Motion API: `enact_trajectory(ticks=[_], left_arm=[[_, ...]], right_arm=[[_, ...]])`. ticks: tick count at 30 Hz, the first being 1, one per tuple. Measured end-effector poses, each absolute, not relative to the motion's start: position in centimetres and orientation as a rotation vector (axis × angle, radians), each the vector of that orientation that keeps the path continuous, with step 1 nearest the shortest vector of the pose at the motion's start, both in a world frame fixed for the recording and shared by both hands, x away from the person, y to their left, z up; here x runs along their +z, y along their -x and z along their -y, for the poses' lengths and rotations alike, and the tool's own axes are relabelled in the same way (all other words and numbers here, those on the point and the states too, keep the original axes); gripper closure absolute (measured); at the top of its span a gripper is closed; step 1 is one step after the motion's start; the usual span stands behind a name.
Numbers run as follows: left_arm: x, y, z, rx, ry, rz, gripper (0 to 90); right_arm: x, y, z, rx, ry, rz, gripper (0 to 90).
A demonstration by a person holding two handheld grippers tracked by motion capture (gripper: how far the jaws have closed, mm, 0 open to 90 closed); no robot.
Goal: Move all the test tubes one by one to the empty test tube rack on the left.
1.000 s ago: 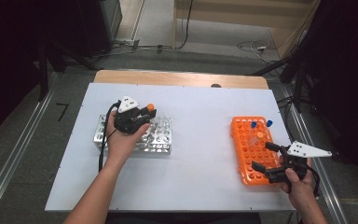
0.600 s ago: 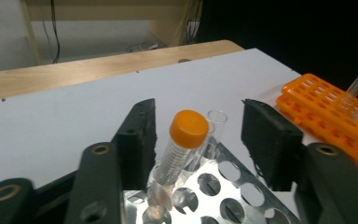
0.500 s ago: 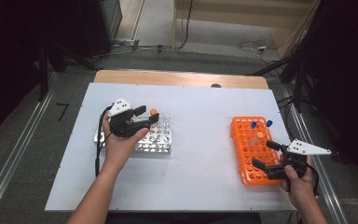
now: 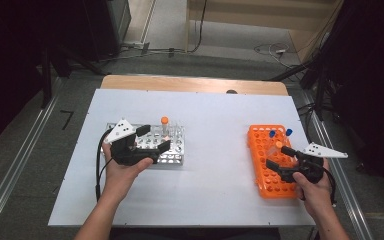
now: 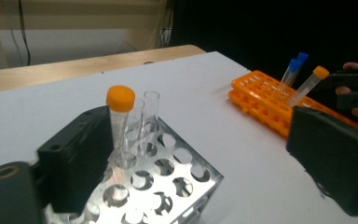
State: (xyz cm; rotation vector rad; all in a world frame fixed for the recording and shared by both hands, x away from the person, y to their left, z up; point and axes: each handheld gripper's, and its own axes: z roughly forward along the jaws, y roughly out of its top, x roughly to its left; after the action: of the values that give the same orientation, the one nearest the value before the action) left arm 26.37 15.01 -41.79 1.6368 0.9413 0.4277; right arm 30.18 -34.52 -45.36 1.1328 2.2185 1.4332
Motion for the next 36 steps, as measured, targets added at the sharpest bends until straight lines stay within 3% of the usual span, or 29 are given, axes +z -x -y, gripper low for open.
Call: enact_trajectory(ticks=[3, 12, 20, 27, 36], left_arm=[[-41.8, -25.5, -14.9, 0.419, -1.642, -0.924, 1.4], [-42.2, -24.5, -15.0, 0.385, -1.634, -0.888, 0.0], [-42.4, -24.6, -14.7, 0.382, -1.644, -0.888, 0.0], [-42.4, -24.6, -14.8, 0.386, -1.639, -0.895, 0.0], [-42.3, -24.4, -14.7, 0.393, -1.641, -0.894, 0.0]], right_arm=[[-45.4, -30.7, 34.1, 1.374, -1.199, -2.205, 14.2], [-45.9, -31.6, 33.3, 1.247, -1.298, -2.177, 46.8], [-46.1, -32.3, 33.0, 1.151, -1.384, -2.200, 64.6], [-46.1, -32.4, 32.8, 1.107, -1.414, -2.180, 72.1], [-45.9, -31.9, 33.2, 1.169, -1.398, -2.121, 72.8]])
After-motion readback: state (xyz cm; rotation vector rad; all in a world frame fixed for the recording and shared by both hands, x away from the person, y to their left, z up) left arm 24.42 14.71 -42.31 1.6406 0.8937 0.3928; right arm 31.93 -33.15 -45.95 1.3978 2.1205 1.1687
